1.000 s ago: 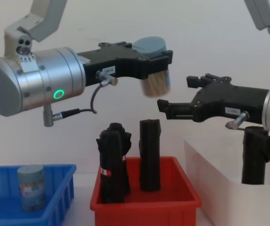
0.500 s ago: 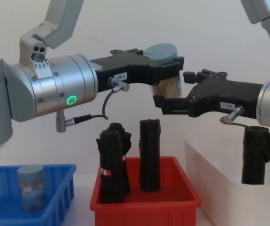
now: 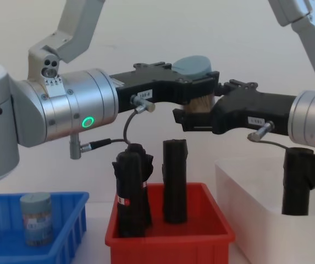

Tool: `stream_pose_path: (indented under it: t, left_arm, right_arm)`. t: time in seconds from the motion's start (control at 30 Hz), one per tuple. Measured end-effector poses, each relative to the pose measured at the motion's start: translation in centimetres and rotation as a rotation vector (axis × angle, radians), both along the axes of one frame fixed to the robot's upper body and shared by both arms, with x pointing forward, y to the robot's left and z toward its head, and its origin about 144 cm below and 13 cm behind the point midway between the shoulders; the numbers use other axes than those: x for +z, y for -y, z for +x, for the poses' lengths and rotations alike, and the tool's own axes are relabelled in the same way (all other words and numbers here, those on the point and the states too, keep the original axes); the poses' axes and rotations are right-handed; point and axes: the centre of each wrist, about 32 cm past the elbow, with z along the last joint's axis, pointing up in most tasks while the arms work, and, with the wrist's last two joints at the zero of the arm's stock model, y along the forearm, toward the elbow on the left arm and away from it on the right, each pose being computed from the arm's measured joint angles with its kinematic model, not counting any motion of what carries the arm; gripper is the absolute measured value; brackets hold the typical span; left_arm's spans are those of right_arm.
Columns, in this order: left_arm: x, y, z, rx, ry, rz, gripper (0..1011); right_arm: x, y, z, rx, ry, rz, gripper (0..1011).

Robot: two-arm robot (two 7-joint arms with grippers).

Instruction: Pick the cotton swabs from the blue box and place them into the white box.

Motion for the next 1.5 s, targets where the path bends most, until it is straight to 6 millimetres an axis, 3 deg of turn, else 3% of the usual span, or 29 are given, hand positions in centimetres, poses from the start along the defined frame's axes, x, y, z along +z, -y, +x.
stream_pose_path:
  t: [0.3,0.73,1.2,1.5]
  left_arm:
    - [-0.11,0.13,0.1,-0.006,-0.001,0.0,664]
    - [-0.17,0.21,0.17,-0.009,-0.001,0.001,664]
    - [-0.18,0.25,0.2,-0.01,0.0,0.001,664]
    - [-0.21,0.28,0.19,-0.012,-0.001,0.002,886]
  right_arm:
    - [0.23,-0.49,0.13,0.002,-0.003,-0.003,979]
    - [0.4,-0.82,0.22,0.003,-0.004,-0.005,657]
    - [0.44,-0.89,0.25,0.002,-0.005,-0.006,648]
    - [0.47,-0.96,0.26,0.004,-0.005,-0.006,647]
